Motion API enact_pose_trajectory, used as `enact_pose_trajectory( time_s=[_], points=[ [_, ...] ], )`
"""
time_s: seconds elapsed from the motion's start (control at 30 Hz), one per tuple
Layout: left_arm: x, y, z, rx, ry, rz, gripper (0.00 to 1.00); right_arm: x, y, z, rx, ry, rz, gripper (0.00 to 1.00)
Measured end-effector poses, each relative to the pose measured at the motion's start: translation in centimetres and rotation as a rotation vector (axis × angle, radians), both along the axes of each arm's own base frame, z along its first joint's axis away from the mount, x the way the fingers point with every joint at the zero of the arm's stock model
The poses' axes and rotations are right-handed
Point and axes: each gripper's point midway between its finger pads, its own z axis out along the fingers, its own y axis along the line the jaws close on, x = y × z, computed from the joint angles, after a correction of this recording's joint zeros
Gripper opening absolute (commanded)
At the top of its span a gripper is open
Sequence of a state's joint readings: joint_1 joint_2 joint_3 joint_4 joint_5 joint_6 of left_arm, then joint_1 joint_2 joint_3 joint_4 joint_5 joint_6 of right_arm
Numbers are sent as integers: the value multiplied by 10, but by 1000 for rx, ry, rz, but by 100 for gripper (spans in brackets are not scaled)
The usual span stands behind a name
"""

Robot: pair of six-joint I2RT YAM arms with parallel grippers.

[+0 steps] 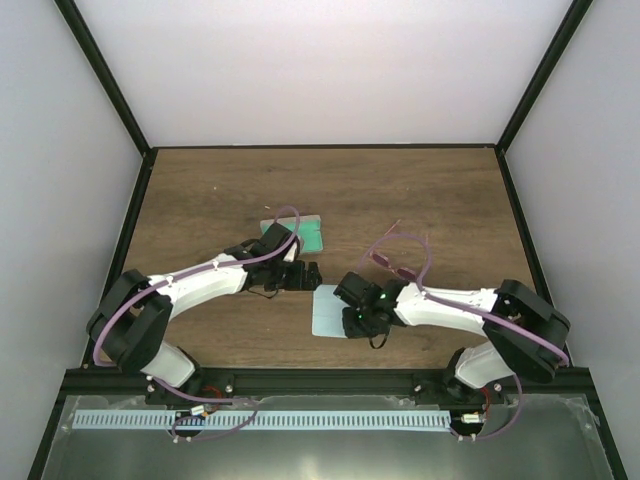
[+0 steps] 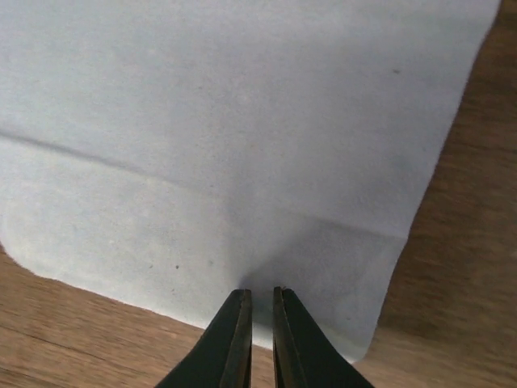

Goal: Organize the sunglasses
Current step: Adjust the glasses cleaning cloth at the center of the board, then fold the glasses cleaning cloth at the center of the board.

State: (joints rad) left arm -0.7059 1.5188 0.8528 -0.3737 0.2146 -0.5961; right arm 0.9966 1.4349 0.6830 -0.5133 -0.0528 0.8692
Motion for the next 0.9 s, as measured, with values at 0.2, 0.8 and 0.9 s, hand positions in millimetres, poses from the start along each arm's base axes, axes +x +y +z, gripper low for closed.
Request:
enact_pose_trajectory(
  time_s=[0.2,0.8,0.9],
  points=[
    [1,0,0,3,-4,1,86,5,-19,10,-89,17,-29,16],
    [2,0,-38,90,54,-30,61,106,-47,19,-170,-76,-129,27],
    [3,-1,-37,91,48,-33,61,107,-46,15,-177,-72,-116,27]
  ],
)
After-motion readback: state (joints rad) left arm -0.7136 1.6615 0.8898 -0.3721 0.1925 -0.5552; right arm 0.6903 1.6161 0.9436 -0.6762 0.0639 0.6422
